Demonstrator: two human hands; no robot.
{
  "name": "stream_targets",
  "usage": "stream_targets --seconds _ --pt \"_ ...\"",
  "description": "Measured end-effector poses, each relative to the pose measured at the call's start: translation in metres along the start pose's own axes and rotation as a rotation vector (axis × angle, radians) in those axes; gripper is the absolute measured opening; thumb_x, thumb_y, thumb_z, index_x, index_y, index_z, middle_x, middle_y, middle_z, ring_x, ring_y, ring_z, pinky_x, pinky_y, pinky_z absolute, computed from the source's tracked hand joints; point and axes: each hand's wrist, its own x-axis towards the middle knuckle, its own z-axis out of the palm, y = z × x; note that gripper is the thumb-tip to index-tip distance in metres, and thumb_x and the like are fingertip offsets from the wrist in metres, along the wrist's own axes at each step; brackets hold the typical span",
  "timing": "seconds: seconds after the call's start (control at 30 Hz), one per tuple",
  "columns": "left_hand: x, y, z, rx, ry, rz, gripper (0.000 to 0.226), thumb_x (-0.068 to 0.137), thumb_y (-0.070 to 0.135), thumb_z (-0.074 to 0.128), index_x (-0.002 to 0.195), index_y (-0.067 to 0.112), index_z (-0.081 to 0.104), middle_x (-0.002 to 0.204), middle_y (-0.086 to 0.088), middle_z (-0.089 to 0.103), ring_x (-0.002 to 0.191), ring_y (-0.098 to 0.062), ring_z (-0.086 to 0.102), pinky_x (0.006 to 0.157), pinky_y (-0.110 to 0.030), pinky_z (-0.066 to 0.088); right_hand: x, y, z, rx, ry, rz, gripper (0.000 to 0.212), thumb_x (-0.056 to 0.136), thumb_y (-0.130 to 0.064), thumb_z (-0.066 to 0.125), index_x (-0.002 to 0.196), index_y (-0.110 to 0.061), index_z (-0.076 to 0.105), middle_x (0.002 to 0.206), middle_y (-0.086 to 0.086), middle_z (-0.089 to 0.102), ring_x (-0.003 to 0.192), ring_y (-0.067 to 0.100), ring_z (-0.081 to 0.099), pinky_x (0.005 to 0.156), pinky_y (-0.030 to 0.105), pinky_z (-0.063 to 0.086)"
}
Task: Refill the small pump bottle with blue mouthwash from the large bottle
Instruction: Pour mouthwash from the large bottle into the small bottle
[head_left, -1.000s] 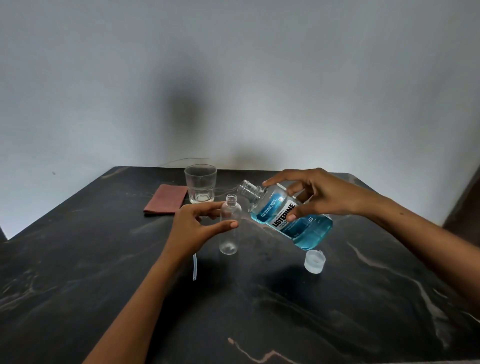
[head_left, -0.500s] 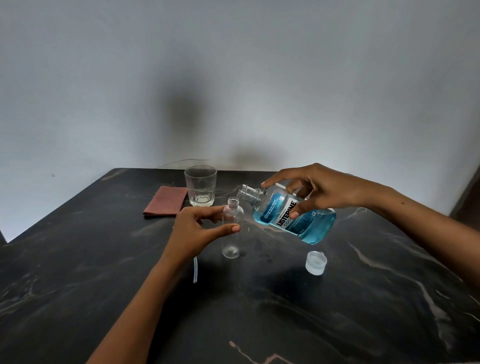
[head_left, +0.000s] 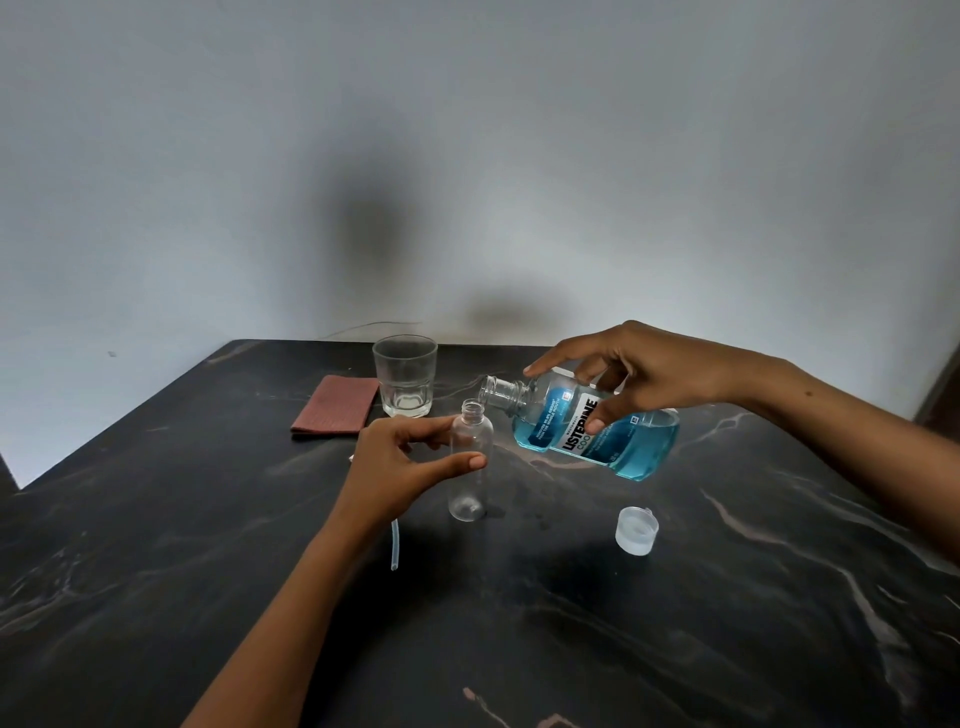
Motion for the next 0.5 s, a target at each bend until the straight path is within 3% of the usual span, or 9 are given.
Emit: stream_targets --seconds 0.33,0.5 --pt "0.000 -0.002 0.000 -0.009 0.001 -0.011 0.048 0.055 0.047 0.078 0.100 0.031 0.069 0.082 0.018 0.071 0.078 0.005 0.063 0.064 -0.004 0.043 0.005 -0.007 -0.007 -0.068 -0.038 0.023 0.063 0.078 -0.008 0.075 0.132 -0.026 0.050 0.110 -0.004 0.072 0.095 0.010 0.071 0.083 0.035 0.058" --pt "0.000 -0.002 0.000 -0.009 -0.009 -0.014 0.051 0.055 0.049 0.076 0.101 0.028 0.070 0.083 0.016 0.071 0.076 0.005 0.063 0.063 -0.004 0.043 0.006 -0.012 -0.011 -0.079 -0.076 0.027 0.061 0.078 -0.007 0.074 0.130 -0.029 0.050 0.100 -0.030 0.068 0.096 0.005 0.069 0.081 0.026 0.058"
